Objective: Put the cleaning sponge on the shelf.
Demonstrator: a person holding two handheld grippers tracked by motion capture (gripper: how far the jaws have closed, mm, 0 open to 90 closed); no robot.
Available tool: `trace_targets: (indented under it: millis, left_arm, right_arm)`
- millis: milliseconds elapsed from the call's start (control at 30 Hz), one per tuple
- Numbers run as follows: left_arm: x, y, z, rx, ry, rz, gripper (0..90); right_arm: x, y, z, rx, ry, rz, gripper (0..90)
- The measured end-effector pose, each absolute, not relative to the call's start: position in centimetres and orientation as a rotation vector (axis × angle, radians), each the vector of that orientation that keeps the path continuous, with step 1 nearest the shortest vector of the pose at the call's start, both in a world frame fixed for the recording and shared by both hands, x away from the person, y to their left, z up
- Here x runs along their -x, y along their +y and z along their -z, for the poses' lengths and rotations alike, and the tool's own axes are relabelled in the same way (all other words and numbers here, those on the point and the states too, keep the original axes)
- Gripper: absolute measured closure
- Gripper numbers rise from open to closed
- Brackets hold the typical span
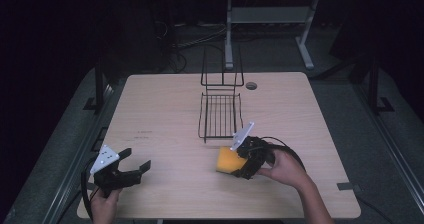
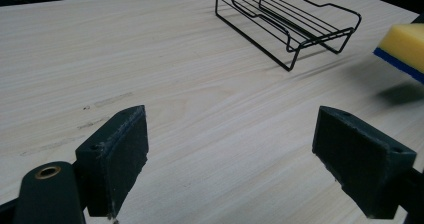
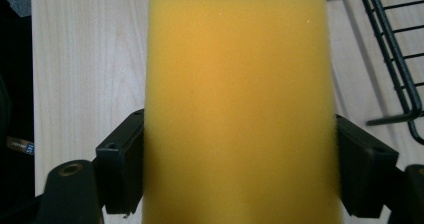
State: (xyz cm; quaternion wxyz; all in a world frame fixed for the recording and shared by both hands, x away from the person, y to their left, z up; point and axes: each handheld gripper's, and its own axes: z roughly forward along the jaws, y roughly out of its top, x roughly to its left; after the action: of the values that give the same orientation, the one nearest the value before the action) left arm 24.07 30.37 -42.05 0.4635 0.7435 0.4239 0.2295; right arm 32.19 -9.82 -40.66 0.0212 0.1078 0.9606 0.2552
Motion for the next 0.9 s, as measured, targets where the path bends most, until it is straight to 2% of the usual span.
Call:
trace_targets:
  millis: [900]
  left_arm:
    - [-24.1,30.5,42.0,-1.820,1.052,-0.566,14.1]
  right_arm:
    - [-35.0,-8.8,39.3,-0.318,2.991,-0.785,21.3]
